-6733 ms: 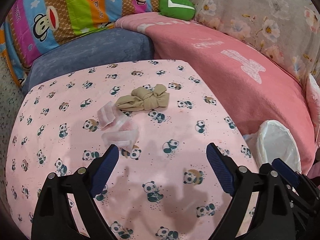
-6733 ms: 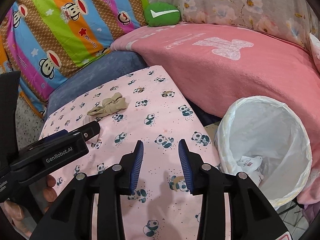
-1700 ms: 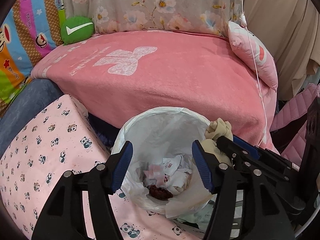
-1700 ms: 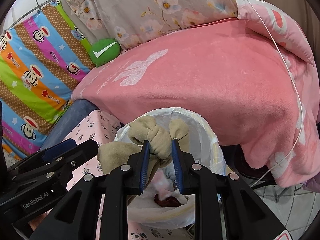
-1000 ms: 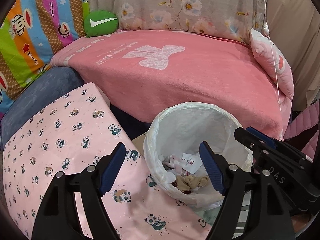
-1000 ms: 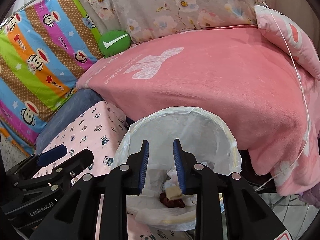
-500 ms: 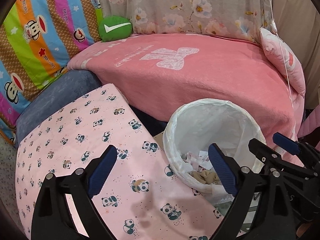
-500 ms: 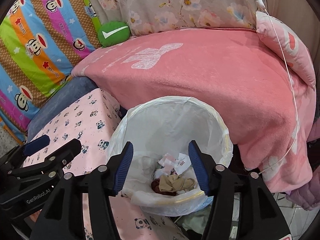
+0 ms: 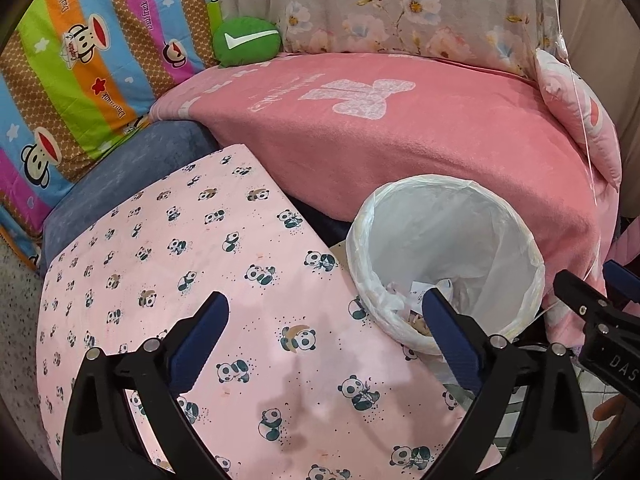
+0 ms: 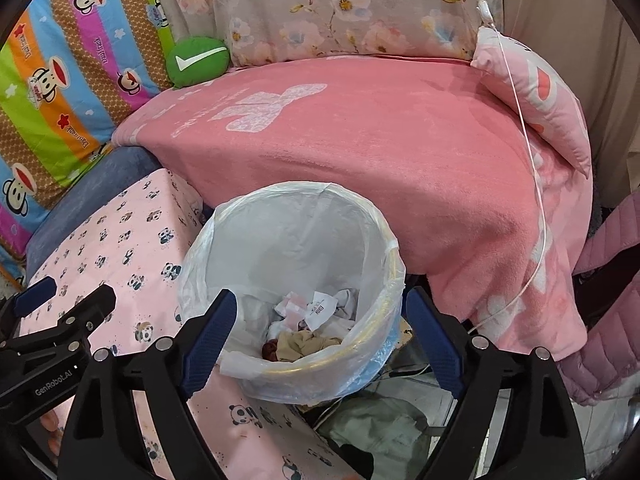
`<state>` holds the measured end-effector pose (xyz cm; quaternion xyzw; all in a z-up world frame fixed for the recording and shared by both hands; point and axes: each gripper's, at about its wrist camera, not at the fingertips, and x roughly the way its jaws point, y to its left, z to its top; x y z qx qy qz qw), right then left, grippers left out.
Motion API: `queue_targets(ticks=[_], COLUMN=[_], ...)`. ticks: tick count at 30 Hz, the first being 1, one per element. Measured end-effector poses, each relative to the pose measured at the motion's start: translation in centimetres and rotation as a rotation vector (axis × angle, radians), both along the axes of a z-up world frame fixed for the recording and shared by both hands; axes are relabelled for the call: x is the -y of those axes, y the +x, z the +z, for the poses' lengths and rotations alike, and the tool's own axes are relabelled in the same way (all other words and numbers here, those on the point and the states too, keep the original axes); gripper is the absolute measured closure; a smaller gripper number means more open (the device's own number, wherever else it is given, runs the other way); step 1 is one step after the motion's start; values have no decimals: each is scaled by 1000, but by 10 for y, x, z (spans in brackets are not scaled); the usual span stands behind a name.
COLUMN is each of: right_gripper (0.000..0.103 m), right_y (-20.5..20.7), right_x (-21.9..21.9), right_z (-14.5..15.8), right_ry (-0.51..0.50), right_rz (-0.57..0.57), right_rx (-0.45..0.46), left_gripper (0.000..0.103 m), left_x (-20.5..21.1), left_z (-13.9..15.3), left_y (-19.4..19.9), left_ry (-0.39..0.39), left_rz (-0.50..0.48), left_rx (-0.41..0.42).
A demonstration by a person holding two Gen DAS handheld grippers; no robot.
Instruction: Collect trash
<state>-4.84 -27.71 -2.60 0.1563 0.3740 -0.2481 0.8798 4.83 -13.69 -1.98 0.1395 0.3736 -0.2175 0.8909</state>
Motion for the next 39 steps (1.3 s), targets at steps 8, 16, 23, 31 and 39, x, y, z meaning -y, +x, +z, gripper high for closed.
queue_targets(ticks=[8,16,23,31,39], right_gripper=[4,4,4,4,4], right_y=[-5,-9,-5,-4,-5], right_x=[-9,-16,-16,-20,-19], right_z=[-4,0,4,2,2], right_ry=[-67,-87,-87,-95,-103], right_rz=[22,31,47,53,46], right_rx=[-58,-63,-78,-84,-91], left_gripper=[10,9,9,9,9], left_x=[-1,0,0,6,5], left_z=[-2,-1,2,1,1], left_y=[-2,-7,-9,-14,-15], left_ry=[7,12,14,39,48], left_rz=[6,7,13,-3,11], left_rx=[-3,3,3,-4,-9])
